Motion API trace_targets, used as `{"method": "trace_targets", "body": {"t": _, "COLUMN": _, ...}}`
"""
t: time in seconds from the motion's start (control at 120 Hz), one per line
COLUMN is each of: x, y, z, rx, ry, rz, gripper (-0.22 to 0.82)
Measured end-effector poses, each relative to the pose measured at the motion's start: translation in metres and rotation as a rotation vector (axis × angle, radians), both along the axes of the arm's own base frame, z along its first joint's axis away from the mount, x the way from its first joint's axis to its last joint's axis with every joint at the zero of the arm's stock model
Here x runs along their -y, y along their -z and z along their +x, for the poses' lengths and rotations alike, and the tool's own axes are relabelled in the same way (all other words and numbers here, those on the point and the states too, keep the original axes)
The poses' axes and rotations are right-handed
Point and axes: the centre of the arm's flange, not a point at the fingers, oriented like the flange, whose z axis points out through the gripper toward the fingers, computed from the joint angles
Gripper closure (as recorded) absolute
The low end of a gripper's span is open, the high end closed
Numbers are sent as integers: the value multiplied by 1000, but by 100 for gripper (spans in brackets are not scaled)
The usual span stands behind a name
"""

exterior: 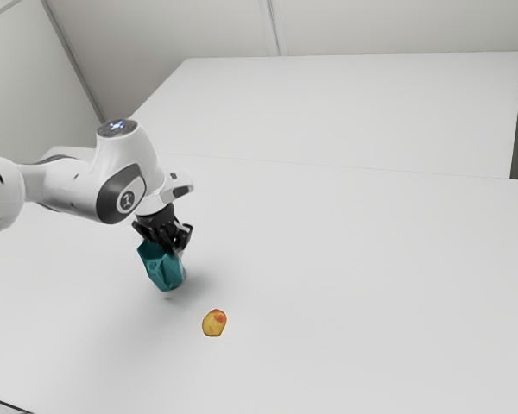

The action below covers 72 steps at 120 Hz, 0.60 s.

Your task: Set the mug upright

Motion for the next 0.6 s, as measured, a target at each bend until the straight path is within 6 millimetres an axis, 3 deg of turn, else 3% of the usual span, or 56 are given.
{"method": "trace_targets", "body": {"t": 0.158, "x": 6, "y": -14, "z": 0, "rx": 28, "ry": 12, "rz": 0, "gripper": 47}}
{"method": "trace_targets", "body": {"t": 0.308, "x": 10, "y": -33, "z": -2, "rx": 59, "ry": 17, "rz": -2, "gripper": 26}}
{"method": "trace_targets", "body": {"t": 0.433, "x": 12, "y": -53, "z": -2, "rx": 77, "ry": 20, "rz": -2, "gripper": 16}}
{"method": "trace_targets", "body": {"t": 0.6, "x": 19, "y": -102, "z": 17, "rx": 88, "ry": 25, "rz": 3, "gripper": 8}}
